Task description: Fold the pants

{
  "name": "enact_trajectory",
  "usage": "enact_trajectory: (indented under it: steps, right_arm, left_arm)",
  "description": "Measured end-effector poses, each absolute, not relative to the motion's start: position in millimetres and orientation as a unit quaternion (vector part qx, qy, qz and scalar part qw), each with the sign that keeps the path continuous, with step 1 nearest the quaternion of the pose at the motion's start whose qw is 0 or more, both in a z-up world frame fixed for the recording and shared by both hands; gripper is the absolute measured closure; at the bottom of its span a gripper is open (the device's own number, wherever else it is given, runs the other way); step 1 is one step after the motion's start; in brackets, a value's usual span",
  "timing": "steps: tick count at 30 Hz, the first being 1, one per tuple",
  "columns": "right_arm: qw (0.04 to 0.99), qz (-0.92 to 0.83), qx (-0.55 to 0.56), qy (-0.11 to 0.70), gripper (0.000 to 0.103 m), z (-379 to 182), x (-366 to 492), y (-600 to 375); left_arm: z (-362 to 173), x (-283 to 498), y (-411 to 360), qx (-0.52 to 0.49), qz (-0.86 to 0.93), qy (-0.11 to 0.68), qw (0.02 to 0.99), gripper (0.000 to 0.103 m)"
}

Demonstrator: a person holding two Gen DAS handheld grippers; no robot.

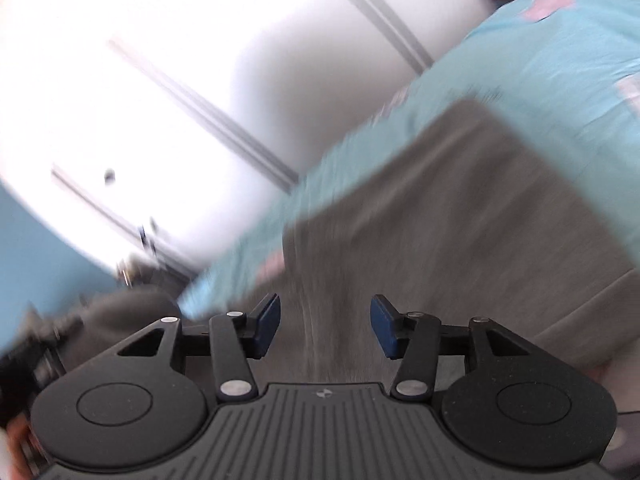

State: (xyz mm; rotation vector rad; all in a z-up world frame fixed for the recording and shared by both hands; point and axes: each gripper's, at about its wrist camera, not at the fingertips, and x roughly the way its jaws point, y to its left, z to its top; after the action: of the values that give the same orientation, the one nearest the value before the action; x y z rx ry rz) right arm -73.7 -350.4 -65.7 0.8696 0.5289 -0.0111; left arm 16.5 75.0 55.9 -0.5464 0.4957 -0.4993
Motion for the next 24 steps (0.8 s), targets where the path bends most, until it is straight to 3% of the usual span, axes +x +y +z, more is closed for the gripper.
enact_trajectory:
  steps: [6,8,9,12,15,16,19,24]
  right_arm:
    - [0.863,-0.045,0.470,0.177,0.047,-48,-110,-406]
    - [0.866,-0.058,0.466,0.169,0.046,-46,-120,-422]
    - [0.866,-0.070,0.465,0.169,0.046,-47,-124,-428]
    - [0.864,-0.086,0.456,0.193,0.042,-54,-135,-444]
    - [0.858,-0.085,0.456,0.222,0.031,-64,-136,-445]
    - [0.857,-0.083,0.455,0.229,0.028,-67,-132,-444]
    - [0.852,-0.066,0.457,0.246,0.017,-74,-122,-441]
    - [0.836,-0.104,0.455,0.287,0.016,-89,-105,-439]
  left_arm:
    - [49,4,-78,-0.154,-0.348,0.257,0.888,0.083]
    - [26,3,-129,-0.130,-0.373,0.283,0.874,0.075]
    - [12,4,-150,-0.116,-0.385,0.310,0.861,0.058]
    - [-26,5,-182,-0.104,-0.417,0.396,0.812,0.053]
    - [-35,3,-158,-0.142,-0.427,0.428,0.784,0.050]
    - [-32,4,-140,-0.166,-0.421,0.427,0.783,0.041]
    - [-15,4,-80,-0.238,-0.378,0.412,0.794,0.031]
    - [-1,-12,23,-0.321,-0.277,0.388,0.818,0.027]
